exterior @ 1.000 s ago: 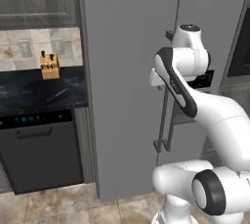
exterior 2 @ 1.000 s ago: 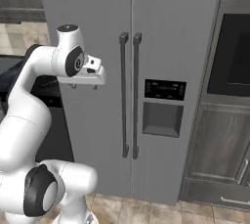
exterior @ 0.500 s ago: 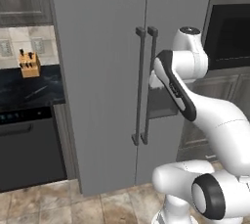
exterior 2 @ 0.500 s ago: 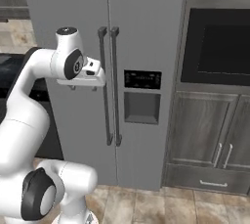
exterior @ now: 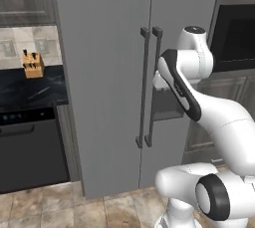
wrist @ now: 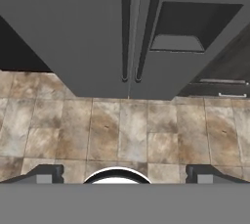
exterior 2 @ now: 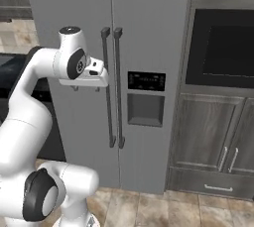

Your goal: Retrieve the butter from the fridge and place it on a plate on the dining table. Then retrieve the butter knife by the fridge and place it near the plate.

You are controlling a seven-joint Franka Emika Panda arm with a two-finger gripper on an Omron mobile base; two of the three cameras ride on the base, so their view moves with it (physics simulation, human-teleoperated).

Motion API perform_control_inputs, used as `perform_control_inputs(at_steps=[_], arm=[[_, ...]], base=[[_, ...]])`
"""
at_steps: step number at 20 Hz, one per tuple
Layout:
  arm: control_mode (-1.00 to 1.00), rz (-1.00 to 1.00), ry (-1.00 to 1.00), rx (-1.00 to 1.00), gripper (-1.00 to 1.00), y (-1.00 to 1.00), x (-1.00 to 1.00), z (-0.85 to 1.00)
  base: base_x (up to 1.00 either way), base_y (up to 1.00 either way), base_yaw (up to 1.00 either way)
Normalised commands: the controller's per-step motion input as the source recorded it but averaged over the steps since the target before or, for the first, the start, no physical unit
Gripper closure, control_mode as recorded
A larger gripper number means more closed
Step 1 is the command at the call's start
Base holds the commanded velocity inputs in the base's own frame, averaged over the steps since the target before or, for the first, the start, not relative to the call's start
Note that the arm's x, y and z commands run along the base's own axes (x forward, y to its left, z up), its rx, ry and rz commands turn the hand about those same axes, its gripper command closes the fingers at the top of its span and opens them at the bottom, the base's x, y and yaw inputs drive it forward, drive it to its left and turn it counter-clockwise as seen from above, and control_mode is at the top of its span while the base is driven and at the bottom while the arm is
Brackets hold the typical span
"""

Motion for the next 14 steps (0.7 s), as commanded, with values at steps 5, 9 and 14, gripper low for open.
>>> perform_control_inputs(at_steps=[5,9,14], arm=[[1.0,0.0,0.0,0.0,-1.0,0.0,0.0,0.0],[1.0,0.0,0.0,0.0,-1.0,0.0,0.0,0.0],[1.0,0.0,0.0,0.0,-1.0,0.0,0.0,0.0]], base=[[0.0,-0.39,0.02],[0.0,-0.38,0.0],[0.0,-0.02,0.0]])
